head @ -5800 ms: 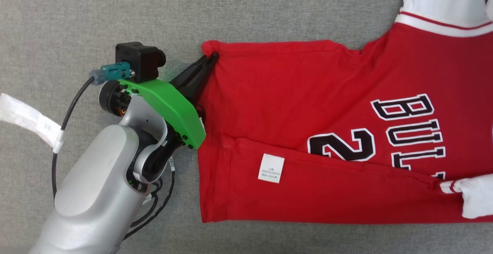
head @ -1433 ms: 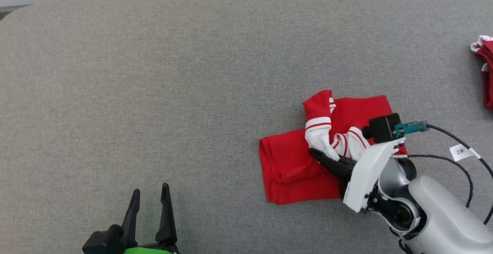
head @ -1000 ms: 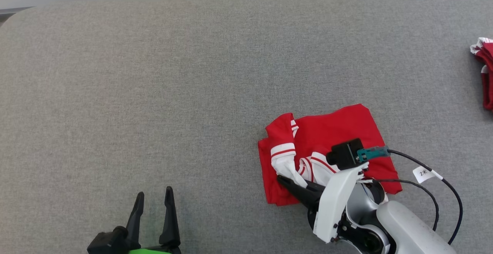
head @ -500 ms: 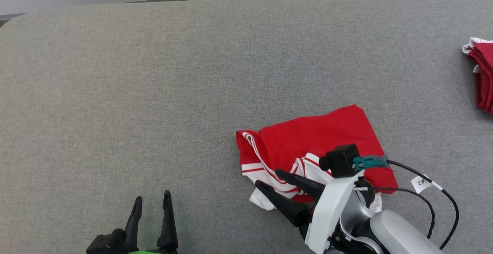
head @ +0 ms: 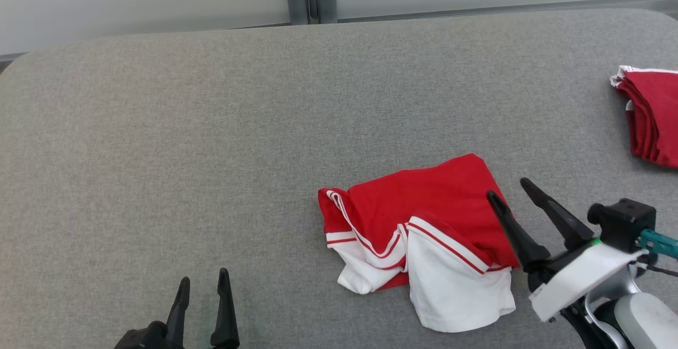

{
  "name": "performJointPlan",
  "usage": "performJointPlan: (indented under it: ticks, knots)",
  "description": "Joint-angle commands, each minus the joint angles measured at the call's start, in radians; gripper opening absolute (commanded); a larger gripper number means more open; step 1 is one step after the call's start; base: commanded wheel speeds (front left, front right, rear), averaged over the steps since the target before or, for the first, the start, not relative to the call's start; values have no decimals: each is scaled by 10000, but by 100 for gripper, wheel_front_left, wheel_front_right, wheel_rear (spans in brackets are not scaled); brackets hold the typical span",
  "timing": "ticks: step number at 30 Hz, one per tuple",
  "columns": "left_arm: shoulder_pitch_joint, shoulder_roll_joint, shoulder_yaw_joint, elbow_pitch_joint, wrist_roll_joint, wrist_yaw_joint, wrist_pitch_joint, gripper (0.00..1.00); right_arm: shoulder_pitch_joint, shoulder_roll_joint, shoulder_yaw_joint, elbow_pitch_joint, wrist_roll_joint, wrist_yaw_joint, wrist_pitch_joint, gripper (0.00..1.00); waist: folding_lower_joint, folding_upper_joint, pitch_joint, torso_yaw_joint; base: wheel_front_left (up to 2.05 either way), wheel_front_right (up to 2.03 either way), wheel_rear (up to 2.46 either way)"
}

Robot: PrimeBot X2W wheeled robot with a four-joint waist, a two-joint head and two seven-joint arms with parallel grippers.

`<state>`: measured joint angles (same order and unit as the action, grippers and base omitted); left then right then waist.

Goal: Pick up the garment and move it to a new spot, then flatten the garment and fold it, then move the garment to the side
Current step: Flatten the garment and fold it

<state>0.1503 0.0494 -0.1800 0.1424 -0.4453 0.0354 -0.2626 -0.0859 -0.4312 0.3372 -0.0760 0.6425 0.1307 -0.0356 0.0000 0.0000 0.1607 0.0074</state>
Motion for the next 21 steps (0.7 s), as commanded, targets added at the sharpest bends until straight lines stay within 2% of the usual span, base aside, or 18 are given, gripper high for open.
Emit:
performJointPlan:
  ticks: [1,9,13,16,21]
  knots:
    - [161,26,6,20,-95,-31,-24,100,345,-30,-284,353,-326,0,-339,100,0,0,-205,-15,0,0,0]
    - [461,24,-17,62,-230,-34,-24,100,1437,88,-1707,3086,-1666,-2,-1981,100,0,0,-750,21,0,0,0]
    - [564,26,45,52,-214,-38,-24,100,1615,232,-2220,4113,-2052,-3,-2274,100,0,0,-936,39,0,0,0]
    - [591,26,89,33,-179,-64,-24,100,1599,381,-2439,4323,-2232,-3,-2291,100,0,0,-976,59,0,0,0]
    - [631,24,175,27,-124,-85,-24,100,1446,504,-2302,3976,-2184,-3,-2296,100,0,0,-1011,55,0,0,0]
